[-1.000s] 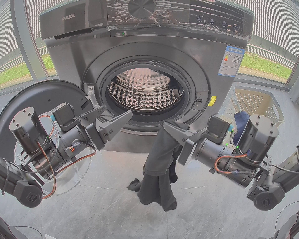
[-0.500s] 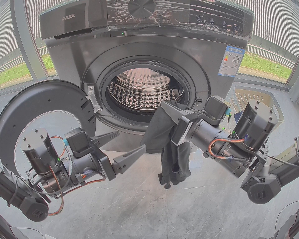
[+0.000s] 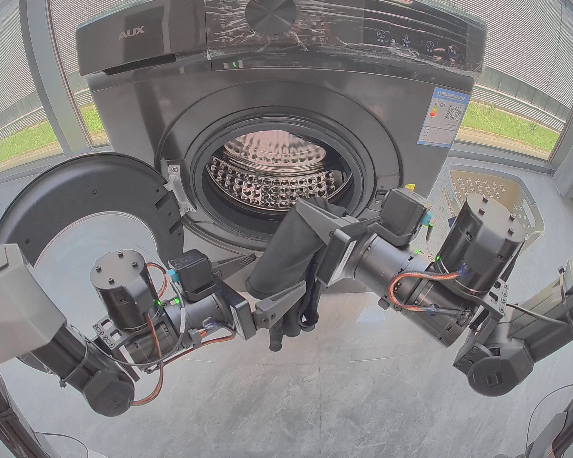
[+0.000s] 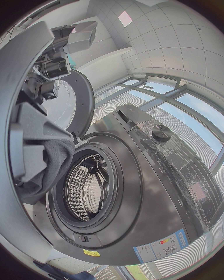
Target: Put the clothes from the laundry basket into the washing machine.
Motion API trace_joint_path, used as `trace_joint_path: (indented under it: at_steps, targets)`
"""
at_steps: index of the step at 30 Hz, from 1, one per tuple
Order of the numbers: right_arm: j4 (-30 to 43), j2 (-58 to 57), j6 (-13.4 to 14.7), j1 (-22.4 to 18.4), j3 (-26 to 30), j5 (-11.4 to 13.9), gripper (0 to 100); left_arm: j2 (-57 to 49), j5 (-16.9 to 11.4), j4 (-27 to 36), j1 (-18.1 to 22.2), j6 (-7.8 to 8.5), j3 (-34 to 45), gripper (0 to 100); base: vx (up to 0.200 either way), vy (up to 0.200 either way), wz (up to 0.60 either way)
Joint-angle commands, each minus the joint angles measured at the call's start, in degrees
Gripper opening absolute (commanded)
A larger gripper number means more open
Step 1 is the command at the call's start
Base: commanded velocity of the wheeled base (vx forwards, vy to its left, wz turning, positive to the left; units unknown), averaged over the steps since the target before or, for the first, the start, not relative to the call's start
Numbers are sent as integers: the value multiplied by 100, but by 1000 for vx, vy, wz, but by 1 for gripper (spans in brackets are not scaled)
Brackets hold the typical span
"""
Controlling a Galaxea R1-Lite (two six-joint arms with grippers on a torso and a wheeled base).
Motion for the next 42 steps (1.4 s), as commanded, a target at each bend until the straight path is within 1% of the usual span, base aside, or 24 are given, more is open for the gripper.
trace_joint_path:
  at_steps: [1,2,14,15,19,29,30,34,36,39,42]
  targets:
    - [-2,22,0,75,2,-2,0,355,21,29,150,1,-441,100,0,0,0]
    - [-2,22,0,102,2,-2,0,416,21,56,193,9,-547,100,0,0,0]
    - [-37,31,0,225,46,-2,0,917,30,-6,193,18,-1092,100,0,0,0]
    - [-37,31,0,225,46,-2,0,935,30,-15,202,27,-1118,0,0,0,0]
    - [-46,31,8,225,90,-2,0,900,30,-76,193,45,-1118,0,0,0,0]
    - [-55,40,17,216,230,16,0,838,38,-524,114,53,-881,0,0,0,0]
    - [-55,40,17,216,239,16,100,838,38,-533,123,53,-872,0,0,0,0]
    - [-46,92,26,207,459,60,100,741,74,-744,185,62,-688,0,0,0,0]
    - [-64,22,17,207,968,95,100,381,126,-762,211,124,-512,0,0,0,0]
    - [-55,-48,0,190,1540,113,100,-41,118,-744,290,88,-485,0,0,0,0]
    - [-72,-57,-35,119,1962,192,100,-260,144,-709,317,80,-512,0,0,0,0]
